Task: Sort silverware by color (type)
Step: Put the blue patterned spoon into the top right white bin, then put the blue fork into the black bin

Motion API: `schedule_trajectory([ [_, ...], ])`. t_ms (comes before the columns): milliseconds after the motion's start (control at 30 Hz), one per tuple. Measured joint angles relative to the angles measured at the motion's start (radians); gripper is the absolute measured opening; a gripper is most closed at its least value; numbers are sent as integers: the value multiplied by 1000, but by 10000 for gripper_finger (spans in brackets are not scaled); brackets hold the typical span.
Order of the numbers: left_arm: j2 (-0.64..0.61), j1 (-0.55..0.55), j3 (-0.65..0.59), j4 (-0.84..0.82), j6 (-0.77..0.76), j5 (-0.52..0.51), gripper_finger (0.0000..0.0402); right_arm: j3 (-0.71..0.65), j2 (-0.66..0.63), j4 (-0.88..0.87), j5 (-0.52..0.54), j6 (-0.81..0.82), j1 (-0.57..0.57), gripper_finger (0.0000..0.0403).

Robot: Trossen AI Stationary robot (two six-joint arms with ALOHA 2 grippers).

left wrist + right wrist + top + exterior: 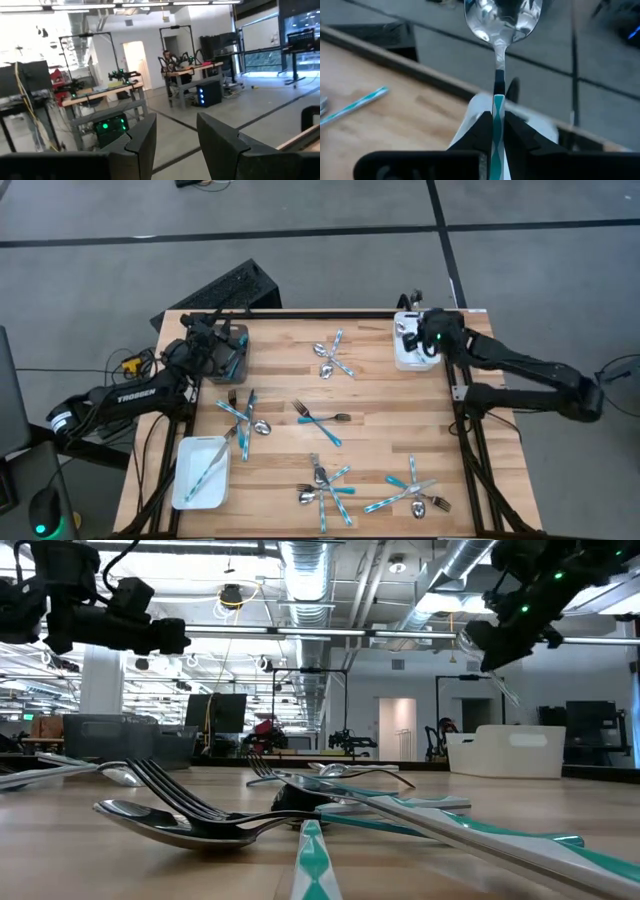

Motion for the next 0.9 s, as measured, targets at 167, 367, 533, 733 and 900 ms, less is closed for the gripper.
schedule_trajectory([
  [167,-22,-27,0,-80,-21,0,132,1,90,-51,-33,-39,-84,66],
  [367,-66,-49,0,-122,-8,-1,132,0,188,-125,-95,3,-121,139],
  [533,-113,-50,25,-152,2,-1,132,0,168,-108,-102,-3,-90,207],
  [733,-189,-67,48,-289,1,-1,132,1,71,-112,-102,18,-32,225],
  [900,-211,-68,48,-348,51,-1,132,1,19,-102,-161,49,7,218],
])
